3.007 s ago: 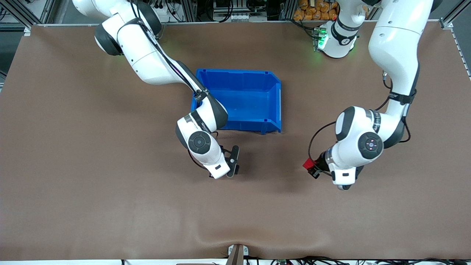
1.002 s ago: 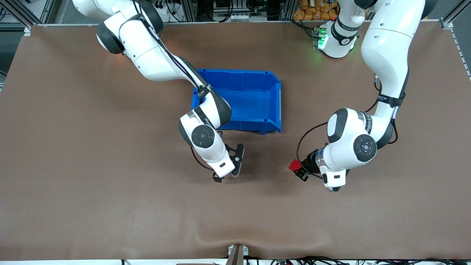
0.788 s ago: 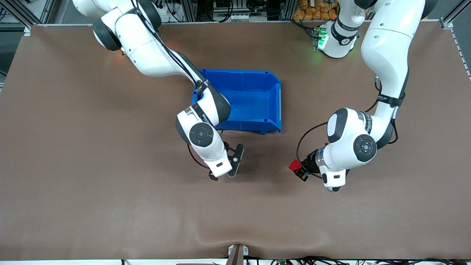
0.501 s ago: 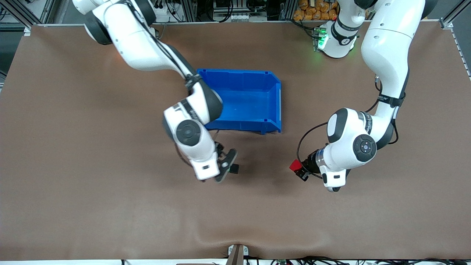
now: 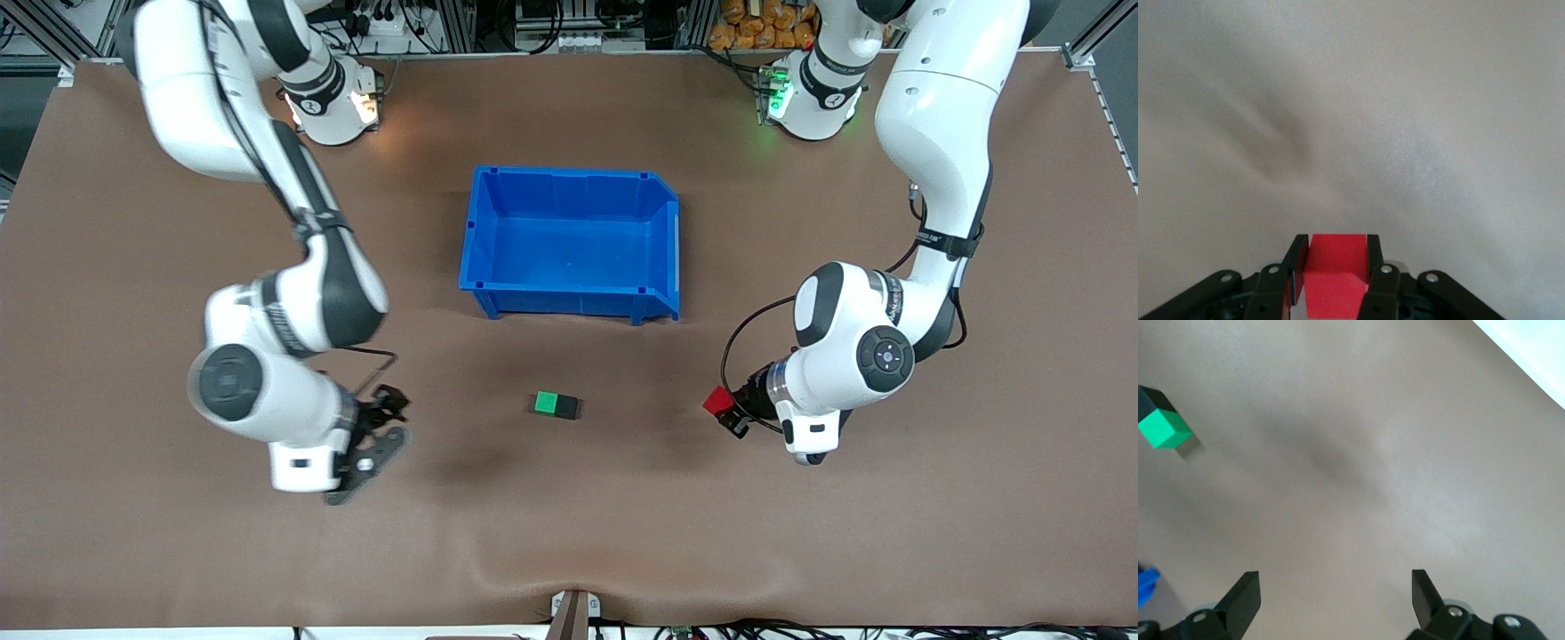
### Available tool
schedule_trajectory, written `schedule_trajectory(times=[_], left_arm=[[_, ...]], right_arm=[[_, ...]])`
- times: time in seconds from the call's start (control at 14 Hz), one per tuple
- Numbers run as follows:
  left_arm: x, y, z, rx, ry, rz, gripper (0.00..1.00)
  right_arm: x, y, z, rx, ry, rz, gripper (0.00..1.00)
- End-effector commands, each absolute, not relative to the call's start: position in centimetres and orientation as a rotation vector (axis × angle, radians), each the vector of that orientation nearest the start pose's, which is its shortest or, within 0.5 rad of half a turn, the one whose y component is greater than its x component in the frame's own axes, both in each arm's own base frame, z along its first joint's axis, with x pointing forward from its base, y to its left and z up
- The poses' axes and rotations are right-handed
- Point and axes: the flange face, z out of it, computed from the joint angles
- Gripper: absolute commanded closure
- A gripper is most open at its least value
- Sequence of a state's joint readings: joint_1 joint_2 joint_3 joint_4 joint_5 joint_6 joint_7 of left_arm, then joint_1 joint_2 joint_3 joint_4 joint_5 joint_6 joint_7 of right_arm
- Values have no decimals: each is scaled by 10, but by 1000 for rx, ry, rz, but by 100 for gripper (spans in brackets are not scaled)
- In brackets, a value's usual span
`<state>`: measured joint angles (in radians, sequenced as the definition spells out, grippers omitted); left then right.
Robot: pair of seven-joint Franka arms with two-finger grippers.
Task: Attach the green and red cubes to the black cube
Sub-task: 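Open the right gripper and withdraw it while the left gripper holds red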
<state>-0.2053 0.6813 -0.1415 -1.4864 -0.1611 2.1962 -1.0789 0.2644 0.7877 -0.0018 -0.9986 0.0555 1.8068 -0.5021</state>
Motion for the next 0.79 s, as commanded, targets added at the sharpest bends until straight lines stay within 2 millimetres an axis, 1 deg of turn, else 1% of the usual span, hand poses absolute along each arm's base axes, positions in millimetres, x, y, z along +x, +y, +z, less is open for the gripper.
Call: schedule_trajectory(times=[0.0, 0.14, 0.29, 0.43, 0.5, 0.57, 0.72], left_arm=[[678, -240, 282, -3031, -1350, 201, 100], [678, -241, 279, -3031, -1347, 206, 100], [678, -241, 281, -3035, -1336, 196, 100], [680, -234, 284, -3034, -1338, 185, 100], [680, -235, 284, -3034, -1338, 186, 100], [680, -235, 285, -3035, -1339, 184, 100], [680, -236, 285, -3029, -1370, 200, 100]], right_arm=[[730, 157, 451, -2901, -1035, -68, 0], [723, 128, 474, -2917, -977, -23, 0], [714, 110, 497, -2939, -934, -34, 0], [703, 76, 517, -2971, -833, -44, 0], [696, 59, 523, -2981, -799, -45, 0], [689, 46, 531, -2990, -770, -48, 0], [666, 24, 544, -3007, -705, -44, 0]])
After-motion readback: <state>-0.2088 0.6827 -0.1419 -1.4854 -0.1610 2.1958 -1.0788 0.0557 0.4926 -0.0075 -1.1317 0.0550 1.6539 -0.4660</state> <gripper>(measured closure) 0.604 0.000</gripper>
